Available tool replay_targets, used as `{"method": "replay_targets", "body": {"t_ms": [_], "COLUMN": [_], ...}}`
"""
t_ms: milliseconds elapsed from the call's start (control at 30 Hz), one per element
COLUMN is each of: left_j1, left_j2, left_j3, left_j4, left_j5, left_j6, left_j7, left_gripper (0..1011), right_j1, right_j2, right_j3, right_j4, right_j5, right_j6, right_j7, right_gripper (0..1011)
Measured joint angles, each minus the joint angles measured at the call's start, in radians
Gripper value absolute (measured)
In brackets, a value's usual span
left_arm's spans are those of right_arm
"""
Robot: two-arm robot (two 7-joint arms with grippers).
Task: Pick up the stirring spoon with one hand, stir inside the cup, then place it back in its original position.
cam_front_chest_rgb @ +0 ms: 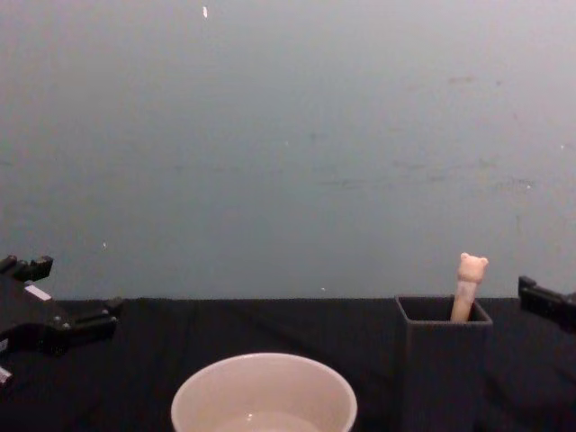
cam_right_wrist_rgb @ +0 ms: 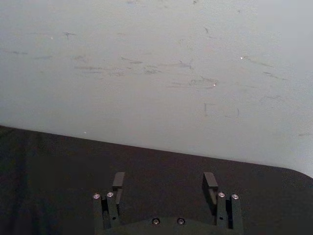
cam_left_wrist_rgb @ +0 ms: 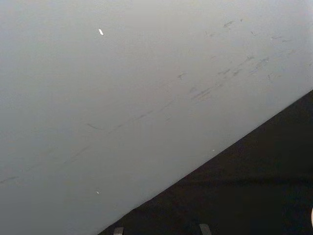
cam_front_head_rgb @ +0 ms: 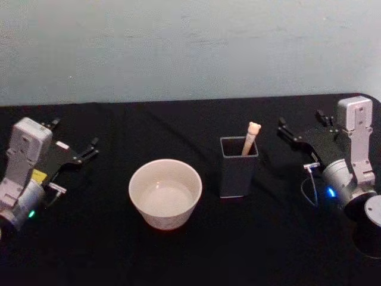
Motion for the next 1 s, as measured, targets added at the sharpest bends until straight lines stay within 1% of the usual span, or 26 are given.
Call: {"method": "replay_targets", "body": {"t_ms": [1000], "left_j1": [0.0], "left_j2": [0.0], "left_j3": [0.0], "left_j4": [0.0], "left_j5": [0.0], "left_j6": [0.0], "left_j7": [0.0], "left_gripper": [1002], "right_j1": [0.0], "right_j2": [0.0], "right_j3": [0.0], "right_j4": [0.0], "right_j5": [0.0], "right_j6": [-0.001], "right_j7": [0.0], "right_gripper": [1002]}}
